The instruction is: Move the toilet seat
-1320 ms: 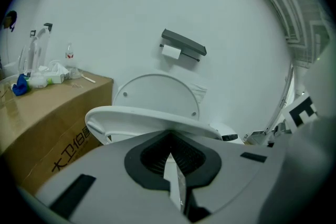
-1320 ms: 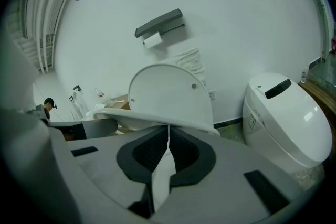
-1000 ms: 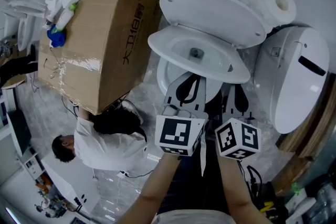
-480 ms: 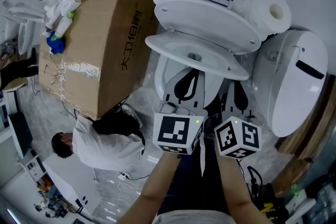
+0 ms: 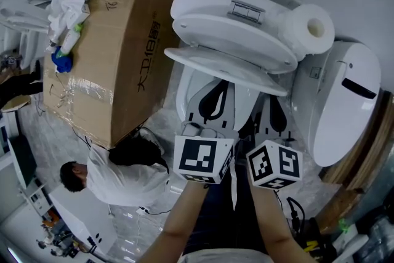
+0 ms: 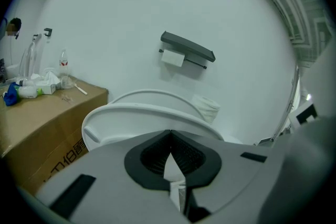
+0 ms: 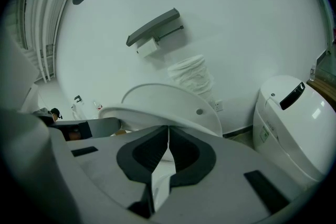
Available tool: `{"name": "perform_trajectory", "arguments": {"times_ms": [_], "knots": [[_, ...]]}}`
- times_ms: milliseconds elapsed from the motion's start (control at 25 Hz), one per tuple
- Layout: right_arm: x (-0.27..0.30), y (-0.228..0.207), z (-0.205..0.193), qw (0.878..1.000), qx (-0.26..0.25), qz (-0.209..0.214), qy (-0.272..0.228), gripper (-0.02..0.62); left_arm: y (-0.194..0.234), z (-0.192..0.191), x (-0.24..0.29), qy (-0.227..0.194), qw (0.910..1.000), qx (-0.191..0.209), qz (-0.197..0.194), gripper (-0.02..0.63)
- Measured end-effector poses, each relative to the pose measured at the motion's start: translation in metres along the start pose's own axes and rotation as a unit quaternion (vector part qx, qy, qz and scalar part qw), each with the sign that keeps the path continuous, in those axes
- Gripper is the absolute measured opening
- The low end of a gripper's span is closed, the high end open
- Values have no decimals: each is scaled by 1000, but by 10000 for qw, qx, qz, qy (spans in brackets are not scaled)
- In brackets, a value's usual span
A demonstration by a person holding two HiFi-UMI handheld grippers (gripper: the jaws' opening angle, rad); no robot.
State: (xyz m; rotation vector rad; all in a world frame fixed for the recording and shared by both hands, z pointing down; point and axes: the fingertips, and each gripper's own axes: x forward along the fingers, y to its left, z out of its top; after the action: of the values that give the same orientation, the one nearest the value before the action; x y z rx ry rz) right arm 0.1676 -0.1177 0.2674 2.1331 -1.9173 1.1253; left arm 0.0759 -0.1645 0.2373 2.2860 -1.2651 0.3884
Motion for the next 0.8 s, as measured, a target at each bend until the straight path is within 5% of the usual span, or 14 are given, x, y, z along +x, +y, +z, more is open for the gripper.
{"name": "perform_trajectory", "arguments": {"times_ms": [800], "knots": [[34,-11,32,9999,-1,39,-160,23,-2,29,44,-194,9998,-30,19,14]]}}
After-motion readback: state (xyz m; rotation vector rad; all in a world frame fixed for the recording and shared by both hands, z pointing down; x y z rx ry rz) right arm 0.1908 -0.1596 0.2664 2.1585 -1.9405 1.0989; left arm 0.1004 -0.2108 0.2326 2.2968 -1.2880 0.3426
